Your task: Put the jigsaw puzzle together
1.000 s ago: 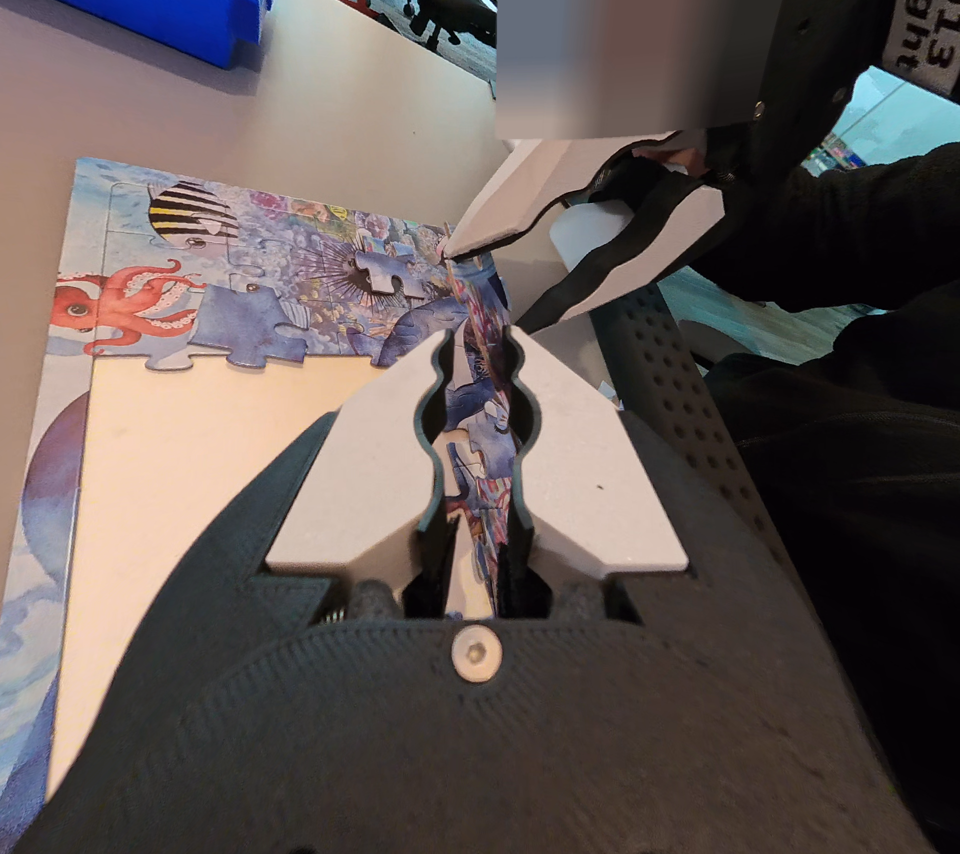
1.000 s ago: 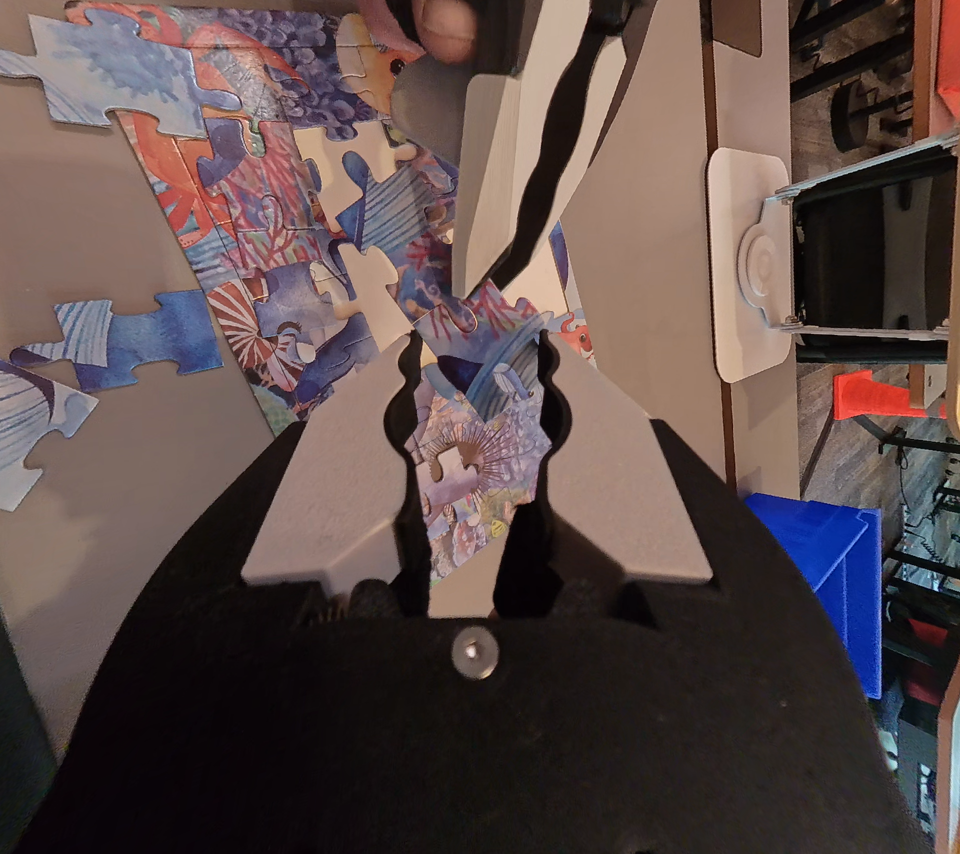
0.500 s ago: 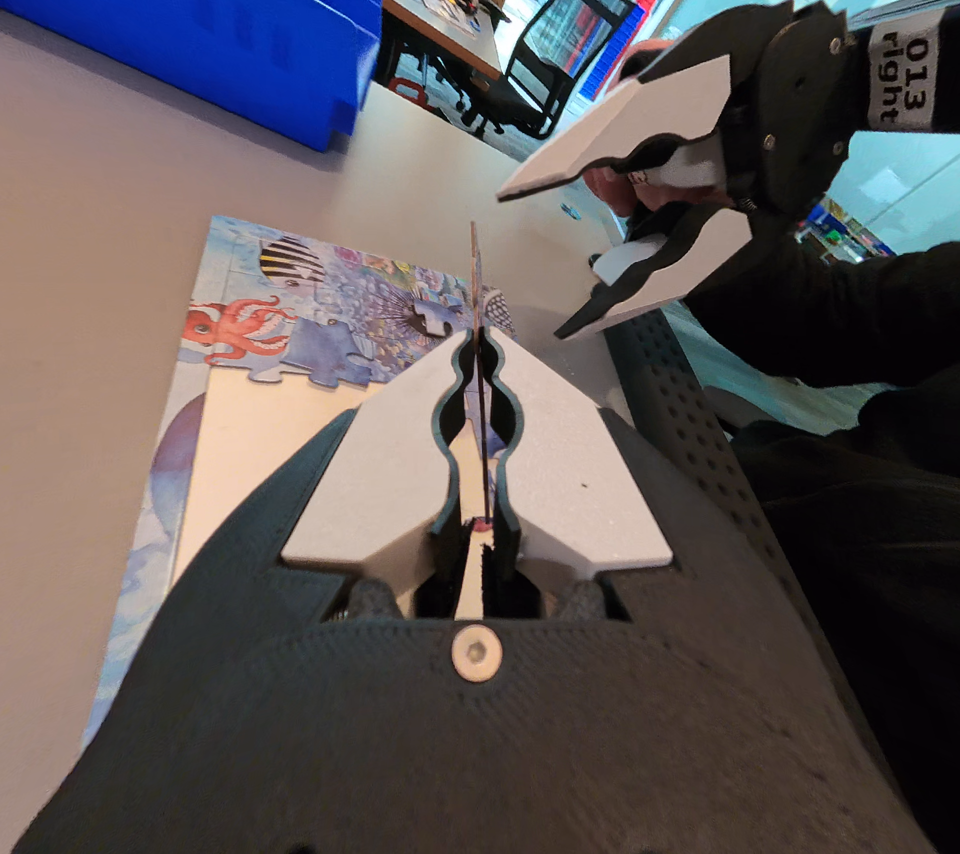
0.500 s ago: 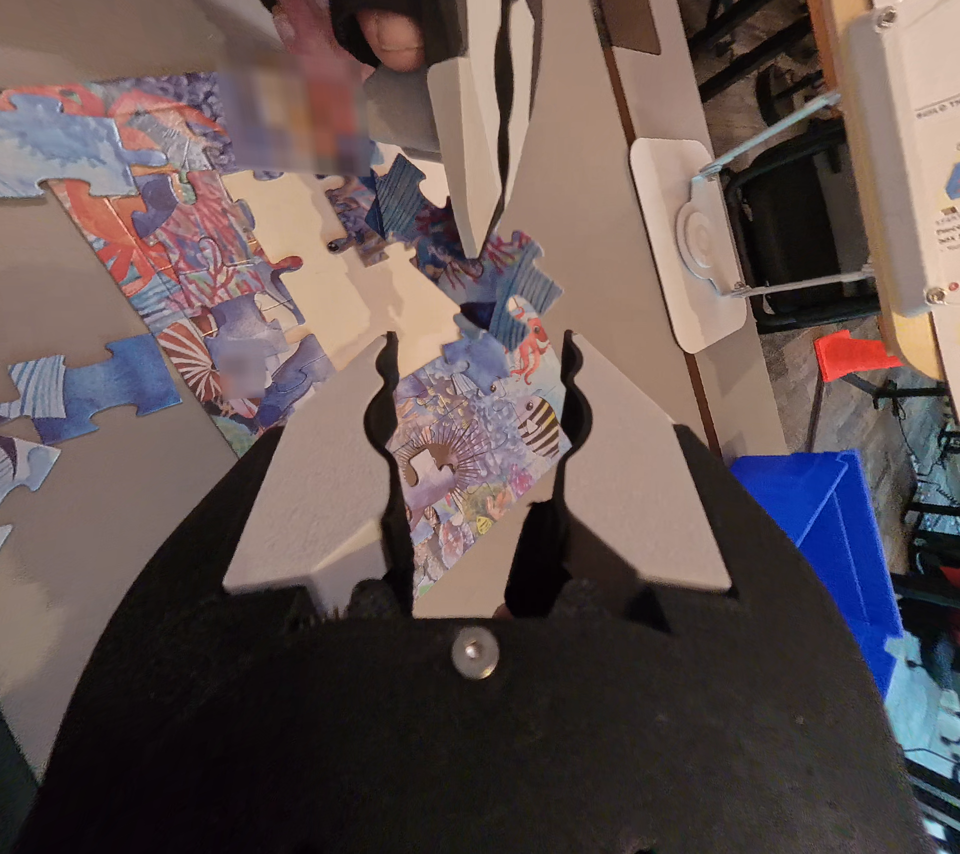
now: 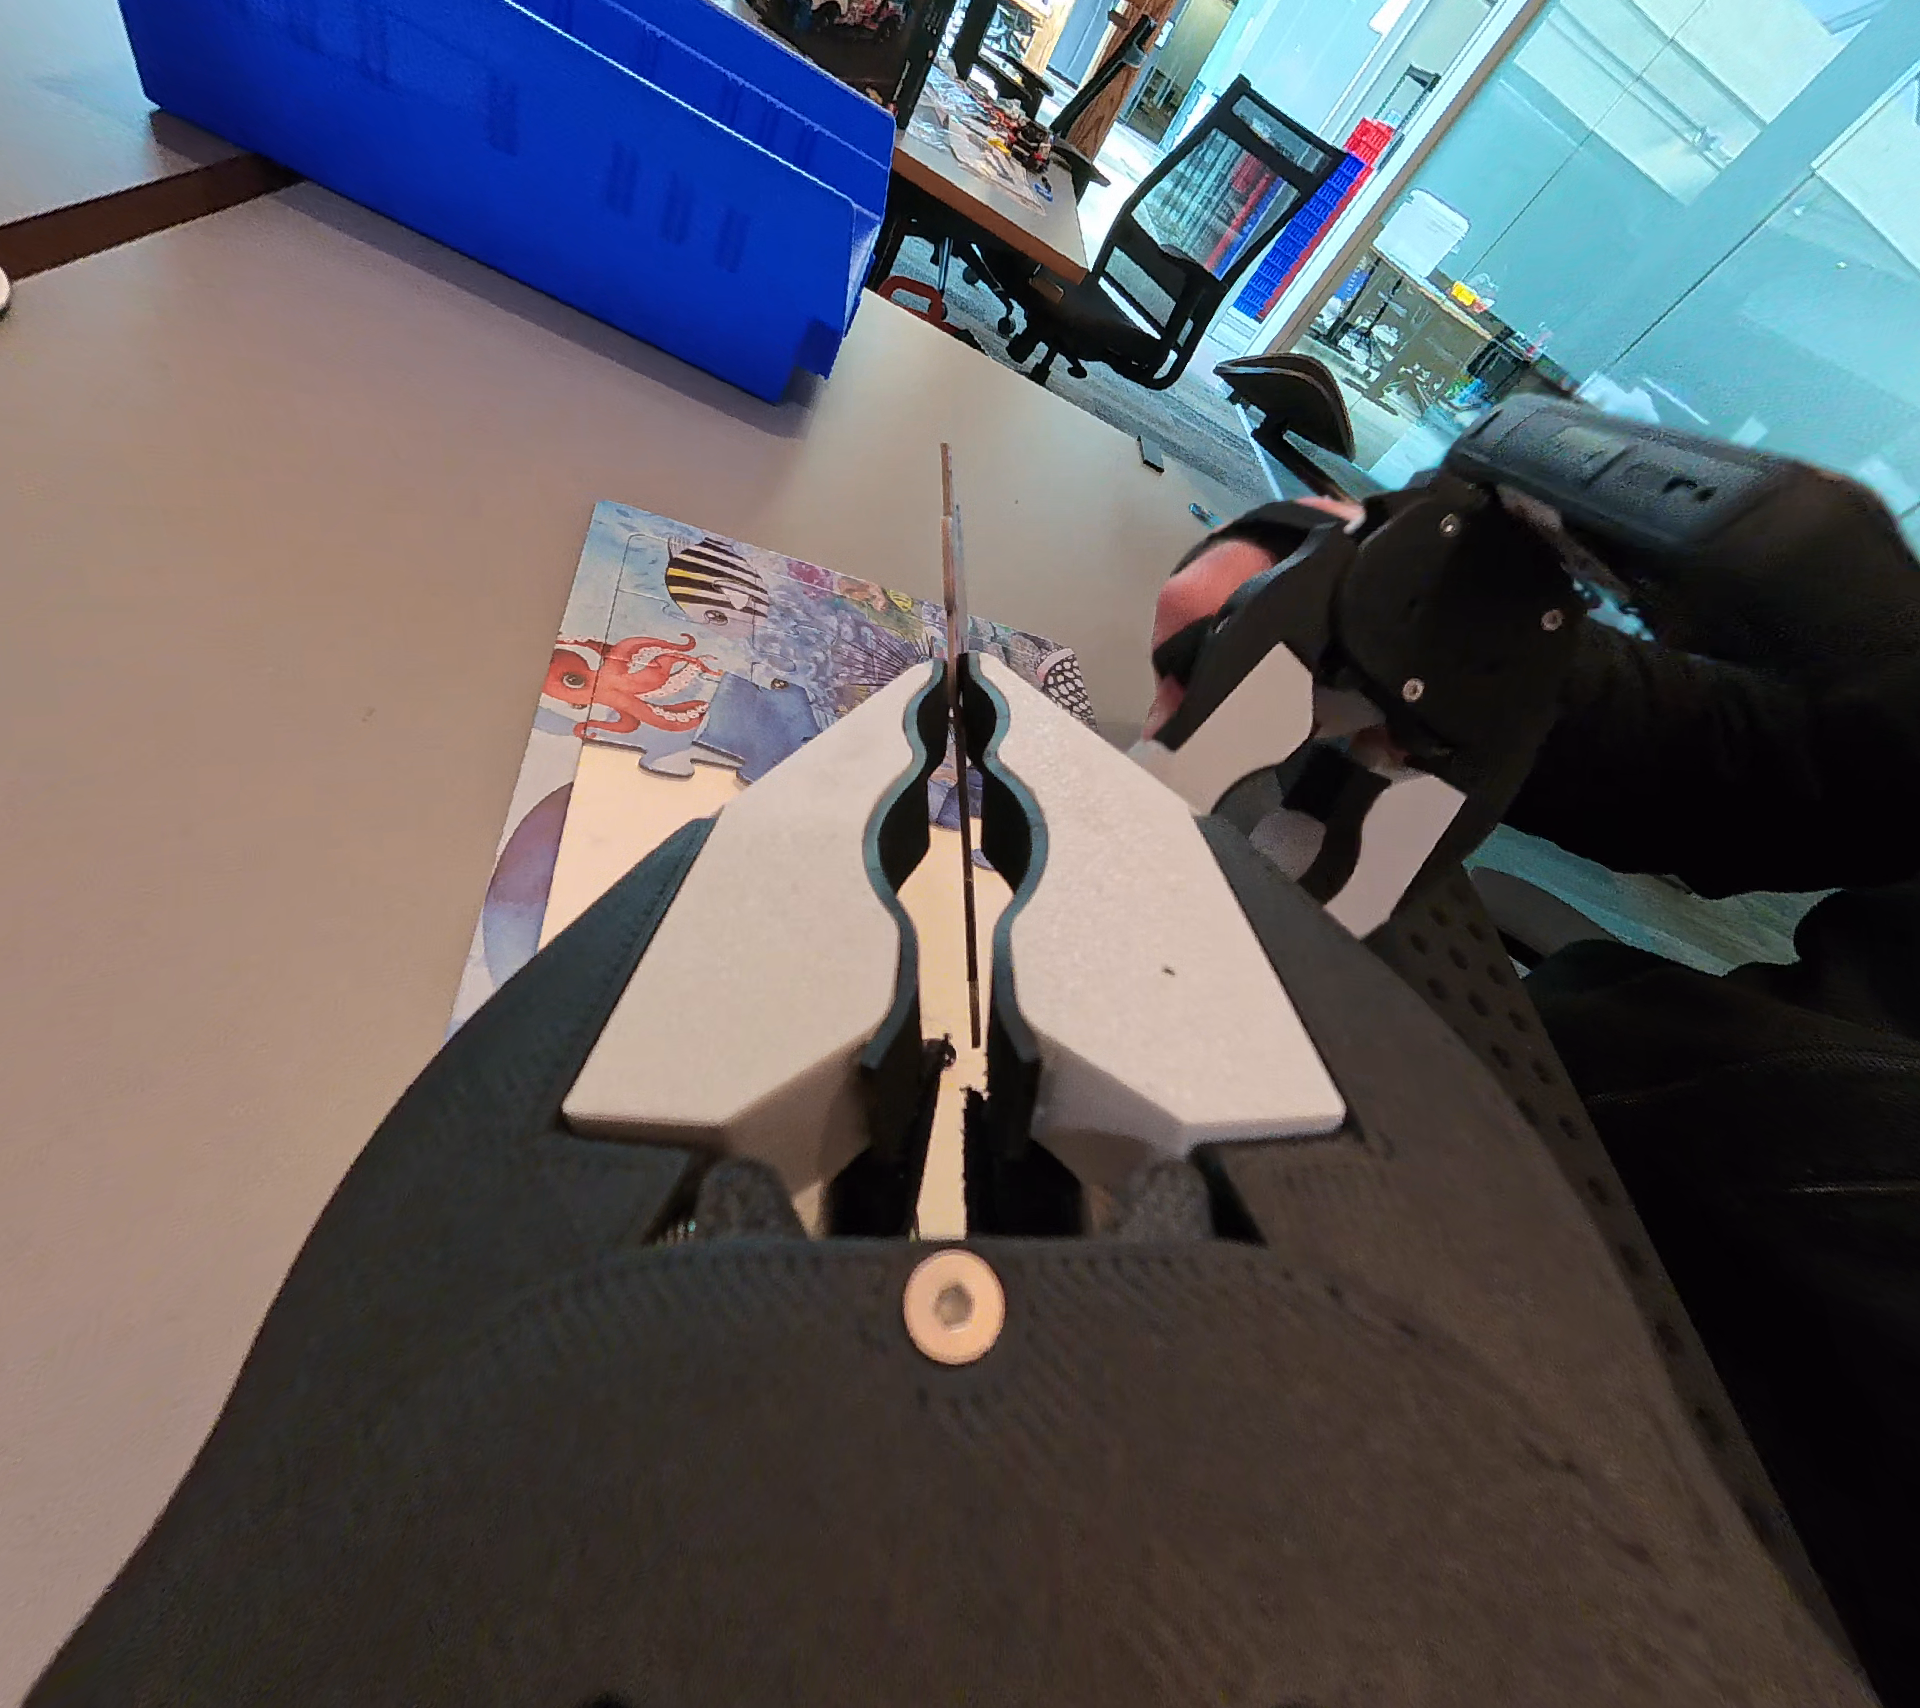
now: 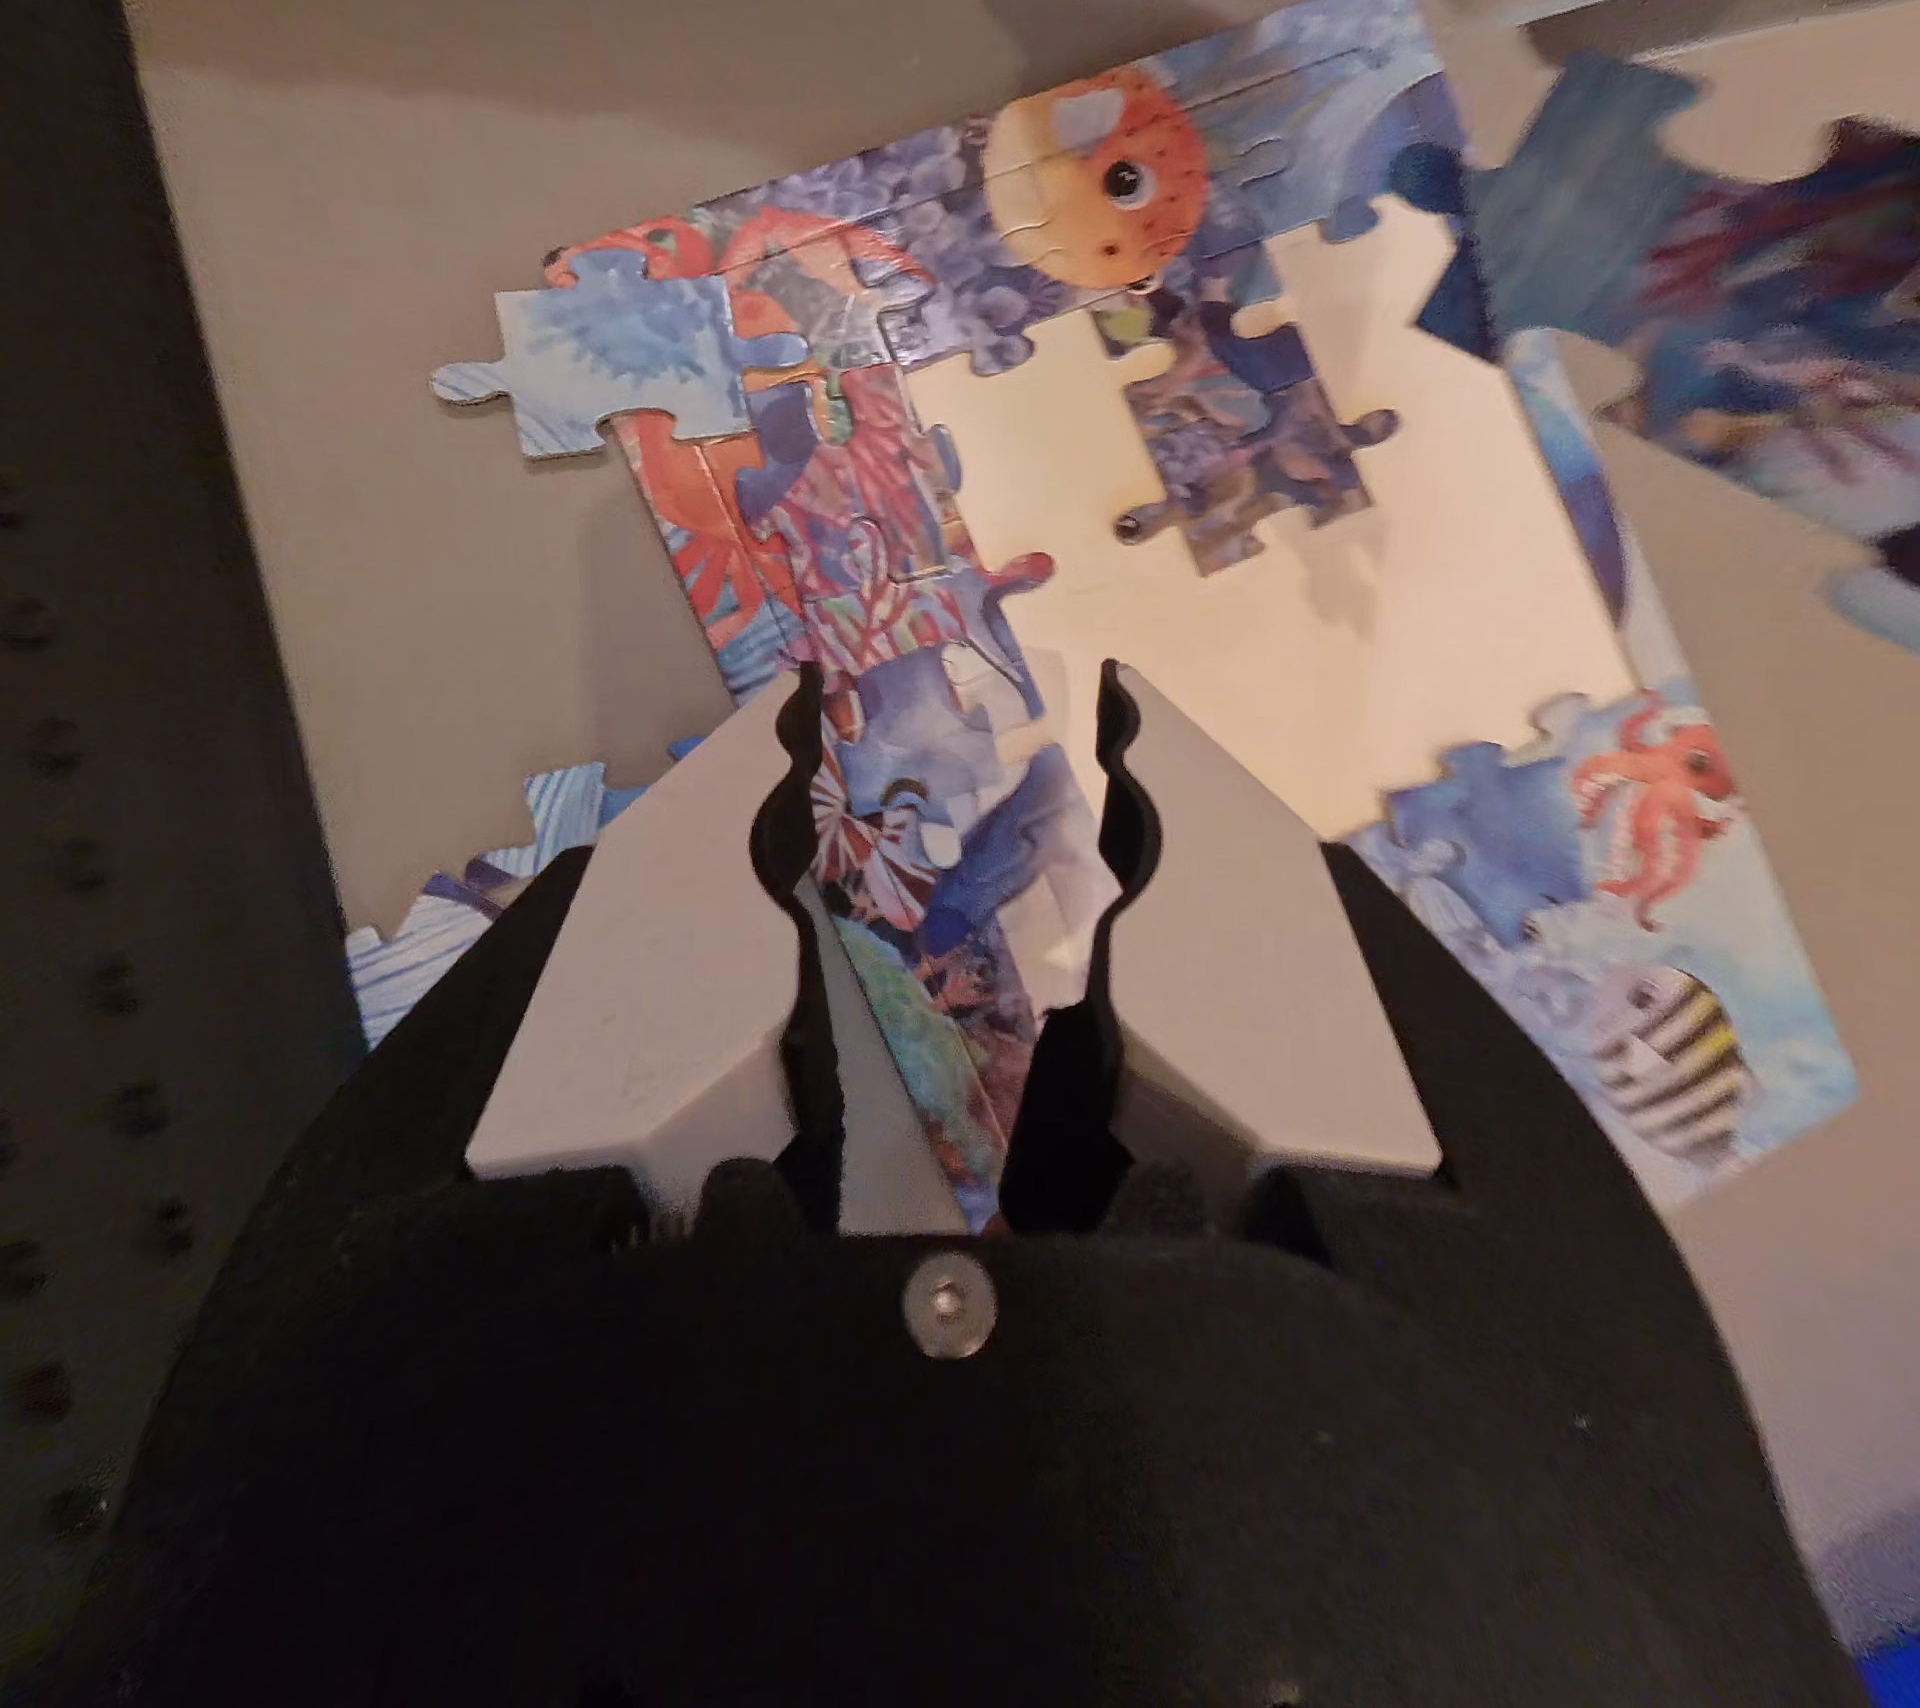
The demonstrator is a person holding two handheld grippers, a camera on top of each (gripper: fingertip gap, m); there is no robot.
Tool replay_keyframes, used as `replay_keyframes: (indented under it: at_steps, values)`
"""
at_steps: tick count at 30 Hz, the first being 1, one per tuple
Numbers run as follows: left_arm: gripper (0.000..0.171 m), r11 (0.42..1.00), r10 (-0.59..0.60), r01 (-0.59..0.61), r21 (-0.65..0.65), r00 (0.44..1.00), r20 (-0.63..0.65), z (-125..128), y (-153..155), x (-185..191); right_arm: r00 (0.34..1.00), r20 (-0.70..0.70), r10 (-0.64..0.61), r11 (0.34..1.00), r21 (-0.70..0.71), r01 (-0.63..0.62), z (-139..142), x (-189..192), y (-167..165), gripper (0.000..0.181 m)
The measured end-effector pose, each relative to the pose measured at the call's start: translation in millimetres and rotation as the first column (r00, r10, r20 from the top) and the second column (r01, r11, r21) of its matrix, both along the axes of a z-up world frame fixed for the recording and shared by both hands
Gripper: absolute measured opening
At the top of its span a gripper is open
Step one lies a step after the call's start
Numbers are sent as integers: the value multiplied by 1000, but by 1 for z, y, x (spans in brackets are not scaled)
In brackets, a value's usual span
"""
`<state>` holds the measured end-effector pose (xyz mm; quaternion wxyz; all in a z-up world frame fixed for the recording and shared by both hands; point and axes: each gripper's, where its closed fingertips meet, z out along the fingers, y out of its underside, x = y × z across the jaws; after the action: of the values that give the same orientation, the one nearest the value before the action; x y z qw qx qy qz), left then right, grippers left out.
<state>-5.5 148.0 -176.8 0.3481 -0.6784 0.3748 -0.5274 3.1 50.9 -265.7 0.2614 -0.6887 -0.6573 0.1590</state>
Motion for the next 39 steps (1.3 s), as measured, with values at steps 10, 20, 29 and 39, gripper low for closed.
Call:
replay_keyframes:
  at_steps: [10, 20, 29, 39]
  values:
    - [0, 1000, 5, -5, 0, 1000, -2, -1, 2, -1, 1000, -13, 20, 991, -129, -21, -22, -10, -11, 36]
    - [0, 1000, 9, -9, 1, 1000, -9, -3, 3, -1, 1000, 6, -2, 996, -93, 2, -20, 4, -2, 32]
    - [0, 1000, 27, -27, -2, 1000, -11, -6, 8, -4, 995, 71, 63, 995, 78, -69, 3, 14, 20, 32]
    - [0, 997, 76, -76, 7, 997, 7, -1, 18, -17, 940, 280, 195, 945, 202, -256, 19, 16, 41, 32]
